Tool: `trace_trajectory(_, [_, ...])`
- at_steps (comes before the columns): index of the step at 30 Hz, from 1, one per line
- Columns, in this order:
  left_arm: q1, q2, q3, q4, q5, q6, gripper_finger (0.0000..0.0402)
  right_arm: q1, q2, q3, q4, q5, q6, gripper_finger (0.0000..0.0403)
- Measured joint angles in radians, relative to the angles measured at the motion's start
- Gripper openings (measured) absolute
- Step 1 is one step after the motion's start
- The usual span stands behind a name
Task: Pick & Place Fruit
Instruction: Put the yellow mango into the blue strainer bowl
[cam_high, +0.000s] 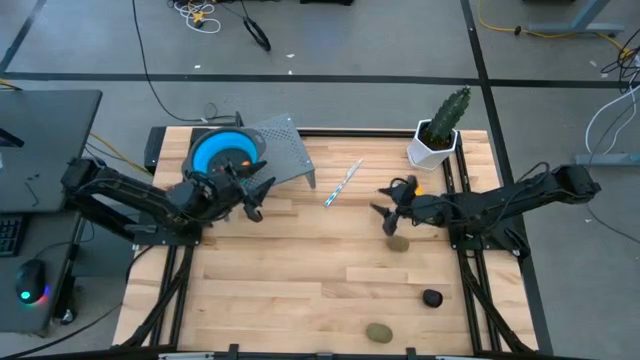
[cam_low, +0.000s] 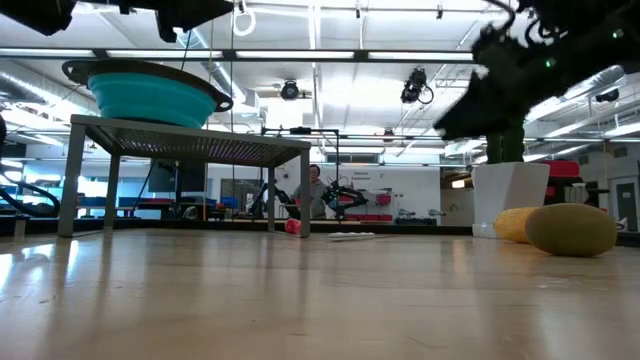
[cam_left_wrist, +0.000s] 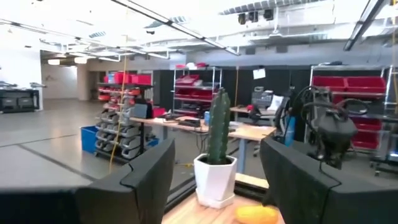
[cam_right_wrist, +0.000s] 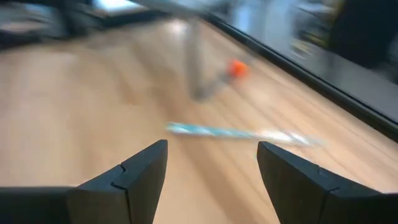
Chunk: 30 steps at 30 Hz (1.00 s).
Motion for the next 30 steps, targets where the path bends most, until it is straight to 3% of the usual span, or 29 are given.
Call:
trace_trajectory(4, [0.011, 0.014, 0.000, 0.006, 0.023, -0.003, 0.0244, -0.036, -0.009, 0.000, -0.190, 0.098, 0.133, 0.0259])
trace_trajectory(12, [0.025, 0.014, 0.000, 0.039, 0.120, -0.033, 0.0244, -0.176, -0.010, 0.000, -0.501, 0.076, 0.290, 0.0252])
trace_trajectory(30, [0.025, 0.014, 0.000, 0.041, 0.118, -0.026, 0.0244, -0.298, -0.011, -0.006, -0.675, 0.058, 0.280, 0.0252])
